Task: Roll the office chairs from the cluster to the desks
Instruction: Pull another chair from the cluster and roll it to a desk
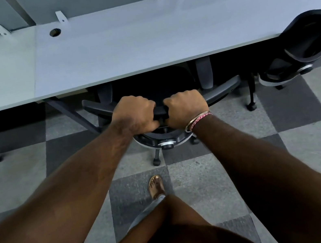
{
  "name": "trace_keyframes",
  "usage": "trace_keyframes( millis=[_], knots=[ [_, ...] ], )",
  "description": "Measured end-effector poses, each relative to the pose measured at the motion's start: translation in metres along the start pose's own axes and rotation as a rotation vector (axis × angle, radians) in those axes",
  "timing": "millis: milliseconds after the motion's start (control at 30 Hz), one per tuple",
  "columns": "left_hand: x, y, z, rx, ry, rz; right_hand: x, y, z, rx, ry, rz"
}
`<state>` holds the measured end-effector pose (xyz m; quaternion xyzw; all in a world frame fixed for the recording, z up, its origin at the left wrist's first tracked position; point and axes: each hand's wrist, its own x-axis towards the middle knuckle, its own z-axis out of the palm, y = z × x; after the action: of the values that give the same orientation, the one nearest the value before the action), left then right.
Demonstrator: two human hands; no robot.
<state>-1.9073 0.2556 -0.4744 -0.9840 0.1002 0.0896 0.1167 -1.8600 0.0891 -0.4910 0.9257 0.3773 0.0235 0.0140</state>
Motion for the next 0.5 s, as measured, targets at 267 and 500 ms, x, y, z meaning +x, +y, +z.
trace_keyframes(
  millis=[267, 500],
  knots=[
    [0.041, -0.076, 0.009, 0.003, -0.013, 0.025, 0.074, -0.015, 0.001, 0.021, -0.006, 0.026],
    [0.048, -0.084, 0.010, -0.041, -0.011, 0.081, 0.082, -0.012, 0.003, -0.009, -0.005, 0.025]
  ],
)
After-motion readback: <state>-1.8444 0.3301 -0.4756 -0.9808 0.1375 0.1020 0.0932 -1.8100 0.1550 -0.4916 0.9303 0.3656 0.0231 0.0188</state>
